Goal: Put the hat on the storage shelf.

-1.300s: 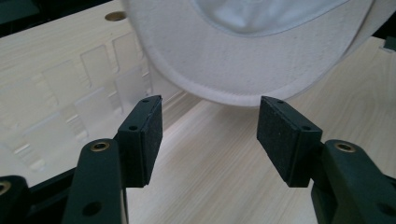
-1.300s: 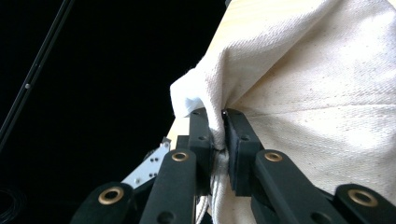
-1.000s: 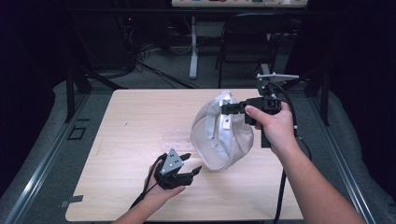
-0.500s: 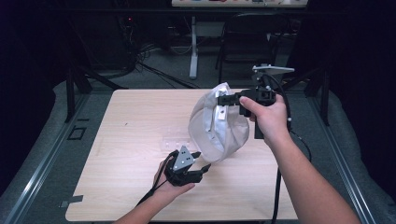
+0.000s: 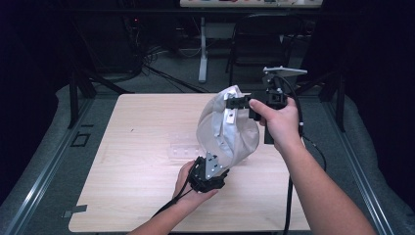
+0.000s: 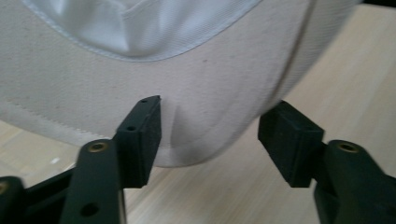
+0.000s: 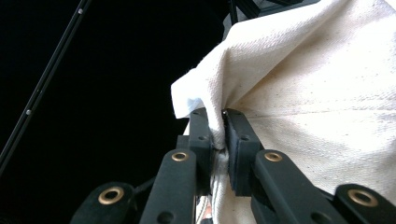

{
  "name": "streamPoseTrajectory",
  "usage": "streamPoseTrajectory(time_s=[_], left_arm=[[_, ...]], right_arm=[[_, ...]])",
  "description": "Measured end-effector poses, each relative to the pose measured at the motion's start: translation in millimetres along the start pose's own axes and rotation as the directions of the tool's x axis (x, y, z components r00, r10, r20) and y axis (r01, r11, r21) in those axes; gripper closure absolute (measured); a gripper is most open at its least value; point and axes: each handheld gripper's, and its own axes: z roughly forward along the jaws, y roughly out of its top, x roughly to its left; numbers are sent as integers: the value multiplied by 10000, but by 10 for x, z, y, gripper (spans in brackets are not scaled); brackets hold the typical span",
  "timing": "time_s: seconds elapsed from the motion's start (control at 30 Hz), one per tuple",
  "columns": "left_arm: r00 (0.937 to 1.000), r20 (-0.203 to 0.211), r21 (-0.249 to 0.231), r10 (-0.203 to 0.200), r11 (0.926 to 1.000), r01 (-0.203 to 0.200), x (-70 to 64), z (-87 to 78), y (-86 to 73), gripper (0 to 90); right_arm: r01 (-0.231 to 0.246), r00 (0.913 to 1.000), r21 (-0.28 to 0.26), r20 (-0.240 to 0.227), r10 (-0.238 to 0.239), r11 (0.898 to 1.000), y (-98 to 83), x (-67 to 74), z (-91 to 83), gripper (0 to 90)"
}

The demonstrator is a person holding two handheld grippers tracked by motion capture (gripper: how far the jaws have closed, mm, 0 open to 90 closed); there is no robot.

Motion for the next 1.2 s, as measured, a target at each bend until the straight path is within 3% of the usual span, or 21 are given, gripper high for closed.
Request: streamPoseTrajectory(time_s=[0.1, 0.43, 0.53, 0.7, 0.93, 1.2], left_arm=[[10000, -24, 27, 47, 10000, -47, 23, -12, -10, 553], [9993, -373, -279, -89, 9996, 78, 226, -141, -23, 716], [9988, -334, -484, -364, 9982, 348, 332, -180, -28, 766], [9960, -146, -708, -882, 9937, 870, 489, -199, -49, 810], [9946, -204, -922, -1022, 9907, 999, 501, -180, -58, 839], [9874, -168, -1027, -1572, 9826, 1547, 529, -88, -145, 848]], right_arm=[[-23, 10000, 31, -37, 24, 10000, -10, 4, -9, 822], [12, 9998, -5, -207, -12, 10000, -14, 47, 0, 822], [66, 9998, 40, -179, -65, 10000, -13, 69, 27, 822], [91, 9999, 174, -101, -90, 9998, -32, 52, 110, 822], [221, 9997, 347, 122, -226, 9992, -57, 15, 213, 822], [294, 9987, 565, 406, -318, 9980, -115, -91, 324, 822]])
